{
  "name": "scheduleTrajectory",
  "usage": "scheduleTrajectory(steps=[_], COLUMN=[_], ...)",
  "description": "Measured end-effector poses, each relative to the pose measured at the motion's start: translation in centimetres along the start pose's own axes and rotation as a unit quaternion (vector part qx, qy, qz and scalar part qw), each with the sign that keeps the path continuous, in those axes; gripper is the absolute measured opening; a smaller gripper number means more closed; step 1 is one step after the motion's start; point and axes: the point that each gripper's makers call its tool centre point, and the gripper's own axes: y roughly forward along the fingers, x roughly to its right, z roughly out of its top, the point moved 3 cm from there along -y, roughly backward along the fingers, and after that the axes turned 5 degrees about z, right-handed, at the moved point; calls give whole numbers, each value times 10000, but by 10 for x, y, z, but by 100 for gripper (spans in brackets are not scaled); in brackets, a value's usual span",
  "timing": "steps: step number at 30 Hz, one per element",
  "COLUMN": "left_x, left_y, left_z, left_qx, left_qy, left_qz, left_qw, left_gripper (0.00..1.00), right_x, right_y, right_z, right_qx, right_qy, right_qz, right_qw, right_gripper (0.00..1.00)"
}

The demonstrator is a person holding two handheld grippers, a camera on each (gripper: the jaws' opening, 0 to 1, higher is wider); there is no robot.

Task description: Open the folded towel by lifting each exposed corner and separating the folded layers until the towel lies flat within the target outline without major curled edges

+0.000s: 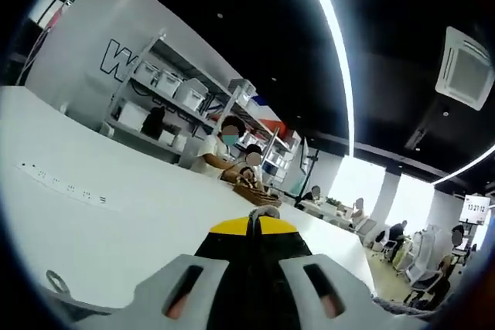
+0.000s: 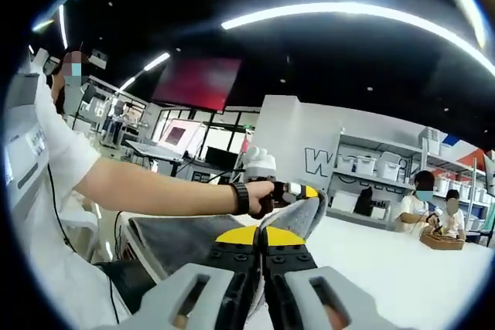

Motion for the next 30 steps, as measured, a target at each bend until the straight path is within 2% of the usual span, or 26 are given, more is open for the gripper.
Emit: scheduleTrajectory(steps=[5,11,15,19,24,30], left_x=[5,9,13,11,8,4], left_y=[4,7,9,11,13,17], left_z=[-5,-15,-21,-29,-38,-47], left_qx=[-7,-18,-2,-83,-119,-190], left_qy=[42,-130,-344,-554,-758,-964], left_qz=[-40,-149,-279,-270,-286,-290], left_qw=[10000,9998,9990,9981,9966,9947], left_gripper=[1,1,1,1,1,1], right_x=[8,10,7,7,7,9], right_y=[-7,-15,-16,-18,-18,-19], right_z=[-3,-11,-17,-21,-27,-34], right_qx=[63,69,38,-45,-124,-225], right_qy=[-12,-16,-8,-118,26,-29], right_qz=[-181,-336,-277,-322,-266,-317], right_qw=[9998,9994,9996,9994,9996,9992], right_gripper=[0,0,0,0,0,0])
